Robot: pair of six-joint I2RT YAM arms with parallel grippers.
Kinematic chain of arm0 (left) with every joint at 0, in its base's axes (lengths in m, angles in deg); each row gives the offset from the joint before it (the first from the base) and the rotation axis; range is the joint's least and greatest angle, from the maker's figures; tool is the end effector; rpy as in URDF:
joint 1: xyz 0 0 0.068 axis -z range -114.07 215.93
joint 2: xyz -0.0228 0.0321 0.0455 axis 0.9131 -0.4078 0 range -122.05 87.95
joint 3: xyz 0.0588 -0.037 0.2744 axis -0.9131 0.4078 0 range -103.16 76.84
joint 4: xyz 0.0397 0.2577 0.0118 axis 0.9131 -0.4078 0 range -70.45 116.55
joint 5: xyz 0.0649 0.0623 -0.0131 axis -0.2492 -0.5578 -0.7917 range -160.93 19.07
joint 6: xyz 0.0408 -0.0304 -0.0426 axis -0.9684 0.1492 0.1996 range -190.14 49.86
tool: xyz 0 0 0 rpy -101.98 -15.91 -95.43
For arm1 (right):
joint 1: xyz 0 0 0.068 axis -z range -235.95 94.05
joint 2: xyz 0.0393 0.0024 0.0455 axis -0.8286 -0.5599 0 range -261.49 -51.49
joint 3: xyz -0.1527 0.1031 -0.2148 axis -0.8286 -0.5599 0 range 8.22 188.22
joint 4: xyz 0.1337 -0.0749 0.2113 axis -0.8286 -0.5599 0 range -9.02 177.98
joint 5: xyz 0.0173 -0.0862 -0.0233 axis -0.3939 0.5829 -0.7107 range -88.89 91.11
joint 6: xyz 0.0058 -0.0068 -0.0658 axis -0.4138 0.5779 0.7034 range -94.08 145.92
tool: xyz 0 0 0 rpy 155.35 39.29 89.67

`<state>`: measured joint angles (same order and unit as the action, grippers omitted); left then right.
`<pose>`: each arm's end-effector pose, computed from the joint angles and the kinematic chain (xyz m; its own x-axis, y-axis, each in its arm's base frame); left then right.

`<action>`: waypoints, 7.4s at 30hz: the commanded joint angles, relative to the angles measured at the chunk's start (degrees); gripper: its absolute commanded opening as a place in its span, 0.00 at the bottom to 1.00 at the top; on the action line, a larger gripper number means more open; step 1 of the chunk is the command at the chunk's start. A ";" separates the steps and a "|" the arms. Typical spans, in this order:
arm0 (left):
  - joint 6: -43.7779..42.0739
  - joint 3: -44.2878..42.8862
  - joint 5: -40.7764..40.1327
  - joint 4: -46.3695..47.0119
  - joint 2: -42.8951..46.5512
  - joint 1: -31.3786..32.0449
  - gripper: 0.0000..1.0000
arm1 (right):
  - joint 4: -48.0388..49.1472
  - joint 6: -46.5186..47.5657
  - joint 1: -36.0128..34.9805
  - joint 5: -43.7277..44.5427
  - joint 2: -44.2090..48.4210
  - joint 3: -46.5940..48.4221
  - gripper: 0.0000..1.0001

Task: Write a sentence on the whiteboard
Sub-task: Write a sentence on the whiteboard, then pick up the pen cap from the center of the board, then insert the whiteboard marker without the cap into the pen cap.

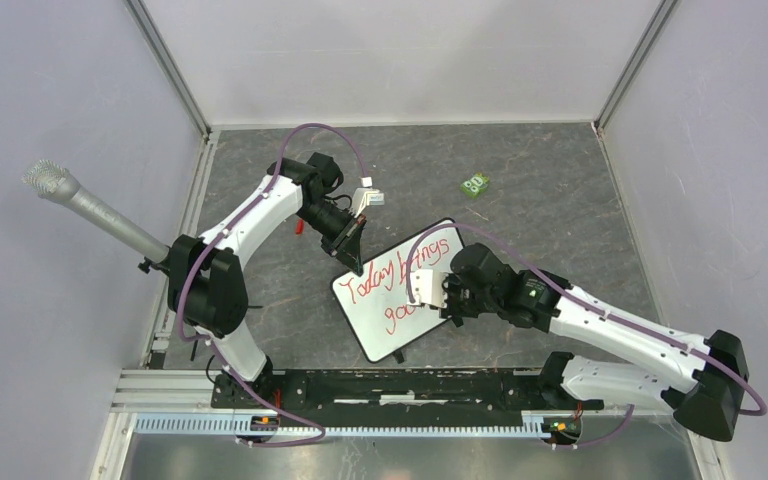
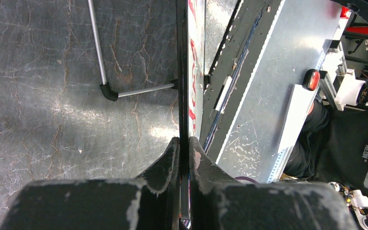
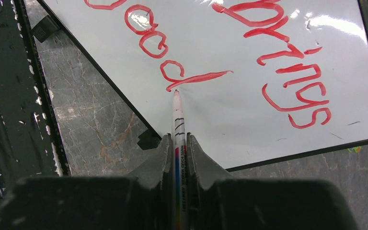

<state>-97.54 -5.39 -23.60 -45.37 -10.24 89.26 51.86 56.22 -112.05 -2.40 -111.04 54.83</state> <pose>0.2739 -0.1600 0.2662 -0.6797 0.6327 -0.3710 0.6828 0.3609 -0.6353 0.1176 0.1807 0.2583 0.0655 -0.8054 -0.5890 -0.9471 0.1356 -0.2908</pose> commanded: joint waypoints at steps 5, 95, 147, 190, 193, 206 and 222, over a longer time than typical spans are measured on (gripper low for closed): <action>0.50 0.31 -0.01 1.73 1.12 0.31 0.02 | -0.42 0.62 0.10 2.37 0.11 2.27 0.00; 30.48 7.53 -47.77 41.09 -12.70 -16.52 0.43 | 4.74 -15.95 24.89 -17.42 -6.50 20.47 0.00; -14.76 -1.08 -25.04 11.44 27.72 12.70 0.03 | 16.96 -33.62 32.02 -52.55 -8.03 20.10 0.00; -14.31 -2.16 -23.07 9.09 25.41 20.13 0.02 | 17.59 -33.30 24.43 -51.89 -9.50 18.41 0.00; -14.13 -1.97 -23.35 9.06 25.57 20.17 0.02 | 17.09 -32.90 24.28 -51.61 -9.49 18.36 0.00; -15.36 -0.56 -22.67 7.91 27.59 20.00 0.02 | 16.34 -32.57 24.36 -50.94 -8.77 18.91 0.00; -17.24 -0.11 -21.43 6.01 28.32 20.00 0.02 | 17.00 -33.48 24.98 -51.78 -9.01 19.24 0.00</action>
<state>-112.14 -4.87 -47.62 -38.81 16.82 109.15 67.36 23.13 -87.29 -54.07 -120.50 72.14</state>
